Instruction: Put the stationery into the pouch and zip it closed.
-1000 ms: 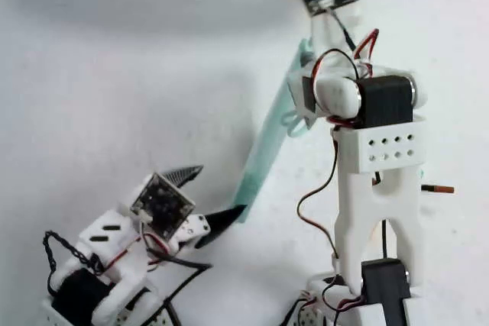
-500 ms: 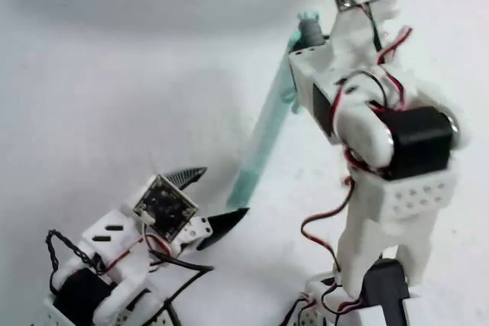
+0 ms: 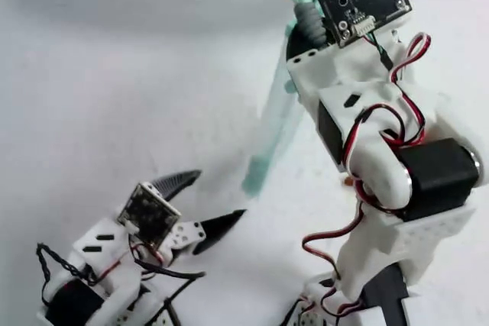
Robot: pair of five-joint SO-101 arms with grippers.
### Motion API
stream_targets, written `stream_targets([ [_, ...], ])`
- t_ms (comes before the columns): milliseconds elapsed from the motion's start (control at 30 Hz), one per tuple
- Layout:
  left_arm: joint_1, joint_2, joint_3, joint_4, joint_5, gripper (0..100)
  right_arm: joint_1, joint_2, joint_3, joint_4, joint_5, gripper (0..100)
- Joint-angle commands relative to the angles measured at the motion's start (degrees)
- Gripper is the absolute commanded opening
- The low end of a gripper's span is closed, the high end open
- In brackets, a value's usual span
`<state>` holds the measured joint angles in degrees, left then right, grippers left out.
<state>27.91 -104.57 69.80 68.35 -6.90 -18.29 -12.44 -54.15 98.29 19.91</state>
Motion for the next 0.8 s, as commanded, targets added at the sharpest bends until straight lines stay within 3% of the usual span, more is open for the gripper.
stream_targets([
  [0, -4.88, -0.40, -0.18, -0.79, 0.62, 32, -0.57, -1.45, -0.35, 0.13, 0.79, 1.7],
  [133, -11.03, -0.40, -0.09, -2.46, 0.70, 32, -0.57, -1.10, -0.26, 0.13, 0.79, 1.7],
  [333, -12.35, -0.31, 1.23, -2.81, 0.70, 32, -0.92, -1.27, 1.14, 0.22, 0.26, 1.7],
  [533, -12.44, -0.31, 7.56, -9.23, 0.79, 32, -13.49, -1.71, 7.56, 0.22, 0.35, 1.7],
  [767, -12.00, -0.31, 8.00, -9.32, 0.79, 32, -26.77, -5.58, 15.56, 0.31, 0.79, 2.0],
])
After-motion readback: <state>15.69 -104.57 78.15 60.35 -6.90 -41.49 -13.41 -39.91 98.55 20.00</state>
